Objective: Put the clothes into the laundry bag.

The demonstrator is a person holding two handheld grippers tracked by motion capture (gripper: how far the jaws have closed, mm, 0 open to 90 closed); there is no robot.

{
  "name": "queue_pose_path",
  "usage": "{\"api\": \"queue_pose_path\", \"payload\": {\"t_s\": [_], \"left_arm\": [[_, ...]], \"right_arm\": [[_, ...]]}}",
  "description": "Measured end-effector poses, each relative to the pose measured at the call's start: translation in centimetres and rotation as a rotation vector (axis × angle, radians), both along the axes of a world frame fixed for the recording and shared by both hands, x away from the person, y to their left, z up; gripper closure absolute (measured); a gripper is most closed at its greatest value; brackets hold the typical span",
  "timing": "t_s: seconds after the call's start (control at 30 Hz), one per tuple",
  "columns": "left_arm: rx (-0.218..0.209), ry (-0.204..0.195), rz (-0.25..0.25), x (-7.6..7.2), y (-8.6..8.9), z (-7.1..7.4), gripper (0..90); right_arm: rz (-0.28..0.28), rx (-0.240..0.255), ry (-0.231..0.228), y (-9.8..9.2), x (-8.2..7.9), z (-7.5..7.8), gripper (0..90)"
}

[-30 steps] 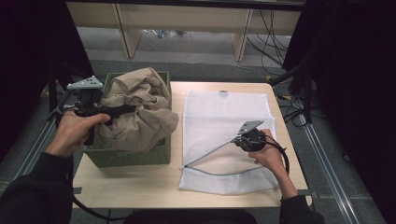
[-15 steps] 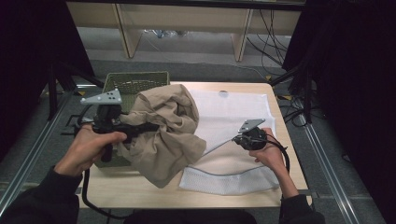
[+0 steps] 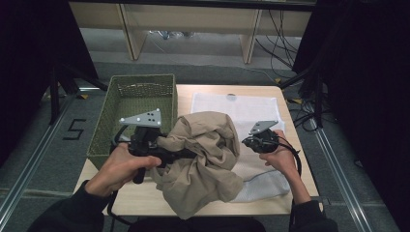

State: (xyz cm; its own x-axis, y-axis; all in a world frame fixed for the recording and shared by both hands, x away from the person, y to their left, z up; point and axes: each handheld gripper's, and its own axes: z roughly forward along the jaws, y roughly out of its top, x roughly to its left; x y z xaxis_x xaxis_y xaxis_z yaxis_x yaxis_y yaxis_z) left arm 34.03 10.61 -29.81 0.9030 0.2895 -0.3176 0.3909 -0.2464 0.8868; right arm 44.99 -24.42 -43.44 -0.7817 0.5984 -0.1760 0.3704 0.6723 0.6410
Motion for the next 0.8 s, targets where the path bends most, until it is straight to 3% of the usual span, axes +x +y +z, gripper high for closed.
{"api": "queue_pose_path", "payload": {"t_s": [0.13, 0.33, 0.37, 0.5, 0.53, 0.67, 0.7, 0.73, 0.8], "left_arm": [[0.009, -0.003, -0.079, -0.3, -2.2, -0.9, 67.4], [0.046, 0.057, -0.144, 0.3, -5.6, -4.1, 67.4], [0.052, 0.075, -0.141, 0.4, -6.1, -4.7, 67.3], [0.081, 0.119, -0.164, 1.3, -8.2, -7.2, 67.2], [0.1, 0.117, -0.186, 1.8, -9.0, -8.2, 67.2], [0.12, 0.187, -0.176, 2.8, -10.7, -10.9, 67.0], [0.131, 0.185, -0.183, 3.0, -11.0, -11.3, 66.9], [0.132, 0.199, -0.184, 3.1, -12.0, -12.2, 66.9], [0.135, 0.203, -0.178, 3.1, -12.4, -12.4, 66.9]], "right_arm": [[0.0, 0.01, -0.007, -0.1, 0.0, 0.3, 89.8], [-0.009, 0.03, -0.025, -0.4, 0.0, 0.8, 89.8], [-0.014, 0.033, -0.01, -0.4, -0.1, 1.0, 89.8], [-0.008, 0.044, -0.032, -0.5, 0.0, 1.2, 89.8], [-0.013, 0.042, -0.011, -0.6, -0.1, 1.4, 89.9], [-0.016, 0.053, -0.018, -0.8, -0.3, 1.8, 89.9], [-0.016, 0.066, -0.041, -0.7, -0.3, 2.0, 89.9], [-0.002, 0.058, -0.039, -0.9, -0.2, 2.2, 89.9], [-0.008, 0.065, -0.034, -0.8, -0.5, 2.5, 89.9]]}}
